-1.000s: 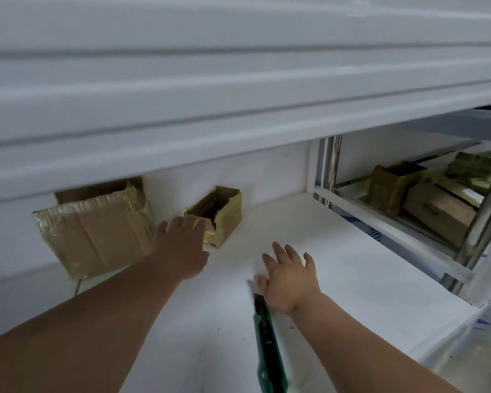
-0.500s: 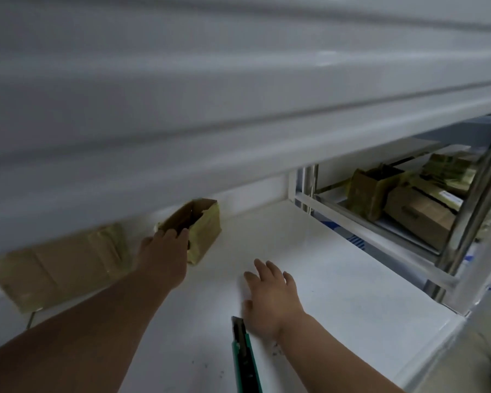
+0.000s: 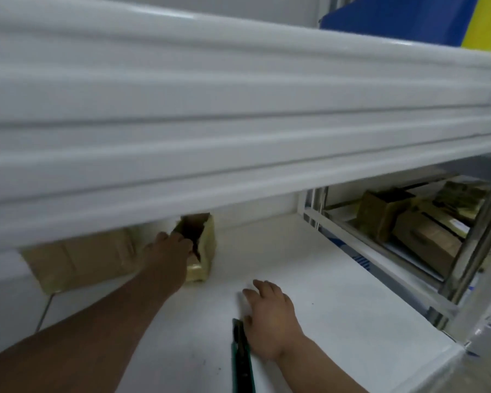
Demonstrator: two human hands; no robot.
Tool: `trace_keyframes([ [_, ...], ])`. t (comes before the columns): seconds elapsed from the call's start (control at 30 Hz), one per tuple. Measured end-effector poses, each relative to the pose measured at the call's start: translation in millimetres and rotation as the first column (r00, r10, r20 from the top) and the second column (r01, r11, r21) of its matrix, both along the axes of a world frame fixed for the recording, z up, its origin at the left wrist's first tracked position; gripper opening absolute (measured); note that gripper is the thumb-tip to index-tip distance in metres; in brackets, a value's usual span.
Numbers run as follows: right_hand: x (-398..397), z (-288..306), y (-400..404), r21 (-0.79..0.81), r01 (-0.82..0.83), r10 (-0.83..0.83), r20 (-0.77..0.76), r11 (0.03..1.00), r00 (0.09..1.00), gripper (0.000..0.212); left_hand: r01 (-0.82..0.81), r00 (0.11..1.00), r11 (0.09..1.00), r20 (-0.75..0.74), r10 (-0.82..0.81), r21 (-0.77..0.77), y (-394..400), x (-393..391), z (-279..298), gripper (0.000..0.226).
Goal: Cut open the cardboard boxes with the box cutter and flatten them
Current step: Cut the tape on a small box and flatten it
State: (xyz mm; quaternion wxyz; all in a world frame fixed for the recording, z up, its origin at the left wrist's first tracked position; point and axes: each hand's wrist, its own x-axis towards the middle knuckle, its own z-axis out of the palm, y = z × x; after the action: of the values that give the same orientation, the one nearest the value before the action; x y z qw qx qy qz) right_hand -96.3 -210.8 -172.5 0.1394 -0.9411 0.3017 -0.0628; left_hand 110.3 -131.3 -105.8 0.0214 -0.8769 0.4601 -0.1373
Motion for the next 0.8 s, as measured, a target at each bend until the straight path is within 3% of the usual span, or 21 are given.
trace_keyframes([
  [0.07, 3.5, 2.8, 7.1, 0.008, -0.006, 0.006, 0.034, 1.0, 0.999, 0.058, 0.016, 0.999, 0.997, -0.044, -0.019, -0.08, 15.7, 3.4, -5.6, 0.024],
  [0.13, 8.2, 5.7, 14.5, 0.012, -0.008, 0.008, 0.059, 1.0, 0.998, 0.058, -0.001, 0.967, 0.971, -0.248, -0.06, -0.238, 39.5, 2.9, -5.9, 0.021],
  [0.2, 12.9, 8.5, 23.6, 0.04, -0.01, 0.007, 0.095, 0.999, 0.995, 0.06, -0.034, 0.866, 0.926, -0.474, -0.161, -0.375, 62.3, -6.3, 6.7, 0.014],
  [0.3, 20.7, 14.0, 39.8, 0.173, 0.014, -0.048, 0.191, 0.985, 0.98, 0.07, -0.198, 0.686, 0.818, -0.673, -0.277, -0.539, 92.1, -18.3, 31.2, 0.017],
  [0.43, 30.8, 25.0, 64.2, 0.406, 0.031, -0.195, 0.369, 0.913, 0.909, 0.094, -0.386, 0.386, 0.768, -0.846, -0.369, -0.511, 139.9, -21.1, 49.1, 0.028],
  [0.53, 40.2, 33.5, 90.1, 0.48, -0.06, -0.124, 0.344, 0.875, 0.931, 0.079, -0.429, 0.301, 0.781, -0.887, -0.349, -0.453, 178.6, -13.9, 46.4, 0.028],
  [0.6, 47.7, 35.3, 114.0, 0.441, -0.097, -0.048, 0.306, 0.892, 0.951, 0.055, -0.463, 0.301, 0.797, -0.915, -0.27, -0.388, 205.7, -4.8, 37.4, 0.023],
  [0.67, 54.3, 34.8, 137.2, 0.44, -0.117, -0.041, 0.334, 0.89, 0.942, 0.041, -0.466, 0.373, 0.844, -0.924, -0.085, -0.266, 231.8, 3.5, 26.7, 0.017],
  [0.73, 59.5, 32.8, 156.6, 0.41, -0.143, -0.022, 0.371, 0.901, 0.928, 0.037, -0.457, 0.5, 0.866, -0.864, 0.058, -0.206, 255.3, 11.0, 17.9, 0.022],
  [0.8, 63.2, 30.6, 172.7, 0.355, -0.15, -0.007, 0.406, 0.923, 0.914, 0.032, -0.423, 0.682, 0.868, -0.722, 0.116, -0.259, 272.9, 18.9, 12.5, 0.035],
])
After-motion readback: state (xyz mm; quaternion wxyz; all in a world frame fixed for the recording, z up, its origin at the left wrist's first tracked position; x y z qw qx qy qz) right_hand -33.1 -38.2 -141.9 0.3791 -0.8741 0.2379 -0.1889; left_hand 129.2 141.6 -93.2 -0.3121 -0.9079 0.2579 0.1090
